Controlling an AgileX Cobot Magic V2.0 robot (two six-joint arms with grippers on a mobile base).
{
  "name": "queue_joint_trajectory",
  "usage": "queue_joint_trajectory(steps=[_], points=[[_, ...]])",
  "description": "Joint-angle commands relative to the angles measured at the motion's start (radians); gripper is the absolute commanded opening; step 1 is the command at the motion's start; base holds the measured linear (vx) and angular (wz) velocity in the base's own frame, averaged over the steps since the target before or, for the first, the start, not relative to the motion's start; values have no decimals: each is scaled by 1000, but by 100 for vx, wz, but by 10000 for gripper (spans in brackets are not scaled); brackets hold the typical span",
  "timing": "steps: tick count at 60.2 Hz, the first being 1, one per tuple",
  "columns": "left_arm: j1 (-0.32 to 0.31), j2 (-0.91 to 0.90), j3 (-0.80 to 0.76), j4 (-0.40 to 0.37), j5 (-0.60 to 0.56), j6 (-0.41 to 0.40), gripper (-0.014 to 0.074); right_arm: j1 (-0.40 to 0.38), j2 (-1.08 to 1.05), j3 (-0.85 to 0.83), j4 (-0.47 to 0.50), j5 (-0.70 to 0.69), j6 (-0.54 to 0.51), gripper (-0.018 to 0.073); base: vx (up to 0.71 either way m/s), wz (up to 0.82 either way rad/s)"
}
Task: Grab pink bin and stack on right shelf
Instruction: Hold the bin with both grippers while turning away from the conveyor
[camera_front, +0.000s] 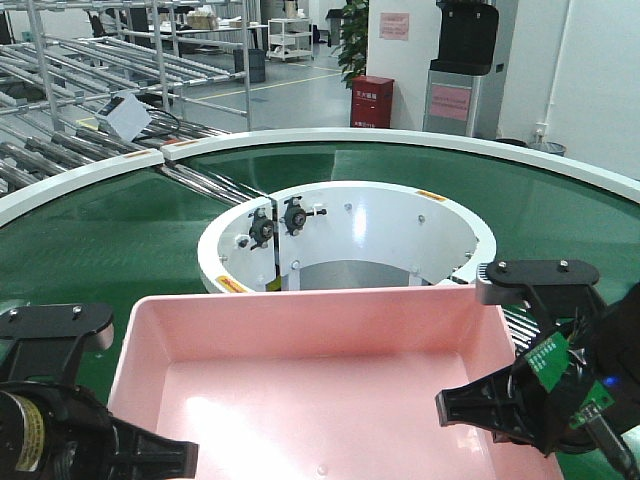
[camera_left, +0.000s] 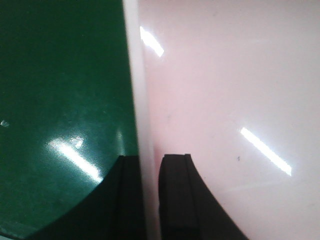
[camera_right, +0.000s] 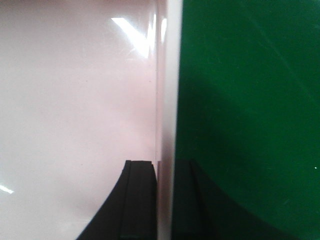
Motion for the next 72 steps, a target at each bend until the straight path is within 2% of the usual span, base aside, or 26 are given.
queue_joint_trajectory(steps=[1, 72], points=[[-9, -35, -29, 16, -80, 1, 4, 0, -31, -30, -57, -54, -3, -9, 0, 0], [-9, -35, -29, 16, -80, 2, 4, 0, -31, -30, -57, -53, 1, -9, -1, -5]])
